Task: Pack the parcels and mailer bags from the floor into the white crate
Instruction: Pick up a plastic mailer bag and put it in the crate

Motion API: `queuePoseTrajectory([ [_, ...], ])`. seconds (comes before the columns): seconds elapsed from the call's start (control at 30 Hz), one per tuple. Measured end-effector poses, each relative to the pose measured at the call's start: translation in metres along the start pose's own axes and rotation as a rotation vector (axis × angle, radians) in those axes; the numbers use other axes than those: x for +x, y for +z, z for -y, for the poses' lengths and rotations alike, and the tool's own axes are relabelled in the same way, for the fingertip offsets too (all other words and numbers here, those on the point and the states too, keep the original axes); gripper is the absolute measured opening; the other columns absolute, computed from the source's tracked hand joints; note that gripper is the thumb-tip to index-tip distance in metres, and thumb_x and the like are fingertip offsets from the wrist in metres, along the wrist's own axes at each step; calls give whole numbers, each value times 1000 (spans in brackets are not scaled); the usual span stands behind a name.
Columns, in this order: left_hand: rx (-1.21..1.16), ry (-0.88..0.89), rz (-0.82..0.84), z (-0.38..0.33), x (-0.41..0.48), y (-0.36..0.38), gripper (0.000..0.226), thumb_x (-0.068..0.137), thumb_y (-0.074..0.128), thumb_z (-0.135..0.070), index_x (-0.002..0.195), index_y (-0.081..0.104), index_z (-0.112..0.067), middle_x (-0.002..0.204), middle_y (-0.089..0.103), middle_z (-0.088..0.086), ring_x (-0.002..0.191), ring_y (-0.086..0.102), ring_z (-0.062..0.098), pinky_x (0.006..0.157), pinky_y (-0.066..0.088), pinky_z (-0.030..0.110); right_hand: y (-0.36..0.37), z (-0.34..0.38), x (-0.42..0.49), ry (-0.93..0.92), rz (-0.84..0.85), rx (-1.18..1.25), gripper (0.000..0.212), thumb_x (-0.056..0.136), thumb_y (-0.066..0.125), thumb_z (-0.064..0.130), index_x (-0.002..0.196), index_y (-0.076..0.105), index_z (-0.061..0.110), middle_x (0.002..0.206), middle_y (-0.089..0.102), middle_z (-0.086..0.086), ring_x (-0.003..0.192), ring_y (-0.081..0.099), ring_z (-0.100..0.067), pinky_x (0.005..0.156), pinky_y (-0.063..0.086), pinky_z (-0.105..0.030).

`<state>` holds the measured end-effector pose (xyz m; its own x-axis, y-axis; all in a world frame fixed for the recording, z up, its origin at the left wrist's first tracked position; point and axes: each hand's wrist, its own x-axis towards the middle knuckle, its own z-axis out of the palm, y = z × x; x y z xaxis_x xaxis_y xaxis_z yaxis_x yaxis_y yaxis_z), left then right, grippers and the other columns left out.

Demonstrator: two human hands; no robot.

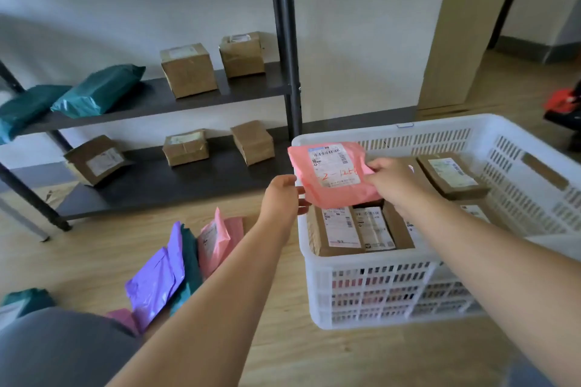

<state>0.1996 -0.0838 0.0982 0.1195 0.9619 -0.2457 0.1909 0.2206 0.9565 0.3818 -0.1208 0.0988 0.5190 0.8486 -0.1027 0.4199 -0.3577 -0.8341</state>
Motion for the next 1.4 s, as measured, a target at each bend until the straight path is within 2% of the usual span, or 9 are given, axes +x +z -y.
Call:
queuePoseTrajectory([
  [0.13, 196, 23, 93, 7, 6, 31, 12, 95, 43, -24, 105, 49, -22, 94, 64, 3, 86, 65, 26, 80, 54, 37, -9, -26, 5, 15, -21, -125, 25, 94, 55, 11, 118, 63, 10, 107, 64, -2, 82, 58, -15, 58, 42, -25],
  [0.23, 606, 162, 151, 25, 9, 57, 47, 92, 50, -19, 137, 36, -21, 111, 64, 3, 96, 65, 27, 78, 53, 35, -17, -39, 6, 60, 3, -264, 20, 94, 52, 17, 106, 66, 9, 103, 67, -8, 89, 63, -25, 71, 51, -35],
  [0.43, 1031, 212, 275, 52, 26, 90, 36, 94, 47, -17, 128, 56, -23, 122, 61, 5, 105, 60, 24, 78, 46, 28, -16, -63, 6, 84, 132, -502, 15, 95, 48, 14, 83, 51, 22, 81, 64, -2, 64, 57, -14, 50, 39, -24],
  [0.57, 1181, 185, 353, 70, 31, 98, 36, 96, 42, -21, 130, 55, -21, 124, 59, 5, 110, 58, 24, 87, 49, 34, -17, -69, 0, 93, 274, -583, 22, 93, 47, 5, 87, 41, 25, 81, 52, 4, 78, 53, -19, 68, 41, -29],
  [0.7, 1191, 123, 413, 80, 38, 98, 36, 97, 37, -24, 127, 55, -17, 123, 56, 8, 107, 57, 26, 91, 51, 39, -12, -87, 12, 199, 348, -571, 28, 92, 50, 10, 117, 60, 16, 105, 63, -5, 98, 60, -24, 79, 46, -33],
  [0.8, 1238, 73, 453, 83, 39, 98, 37, 97, 35, -21, 128, 55, -17, 124, 55, 9, 111, 54, 27, 93, 51, 40, -7, -89, 16, 244, 366, -622, 41, 94, 51, 9, 136, 50, 10, 132, 57, -12, 118, 55, -27, 96, 43, -35],
  [1.03, 1128, 81, 388, 79, 39, 98, 42, 95, 37, -15, 135, 50, -18, 135, 46, 9, 117, 52, 29, 95, 50, 42, 2, -99, 25, 194, 344, -575, 59, 93, 50, 10, 150, 34, 16, 148, 44, -9, 129, 49, -26, 103, 42, -37],
  [1.23, 863, 358, 167, 67, 21, 79, 56, 92, 41, -7, 146, 36, -22, 156, 22, 0, 139, 31, 24, 107, 40, 41, 5, -92, 23, 125, 216, -502, 59, 95, 55, 14, 149, 34, 18, 152, 39, -5, 133, 45, -27, 104, 40, -39],
  [1.4, 926, 623, -163, 59, 12, 30, 53, 88, 46, -7, 139, 45, -22, 149, 37, 1, 138, 31, 23, 118, 17, 40, 23, -56, 7, -120, 29, -298, 37, 98, 50, 12, 133, 54, 22, 133, 58, 2, 103, 62, -15, 74, 50, -26],
])
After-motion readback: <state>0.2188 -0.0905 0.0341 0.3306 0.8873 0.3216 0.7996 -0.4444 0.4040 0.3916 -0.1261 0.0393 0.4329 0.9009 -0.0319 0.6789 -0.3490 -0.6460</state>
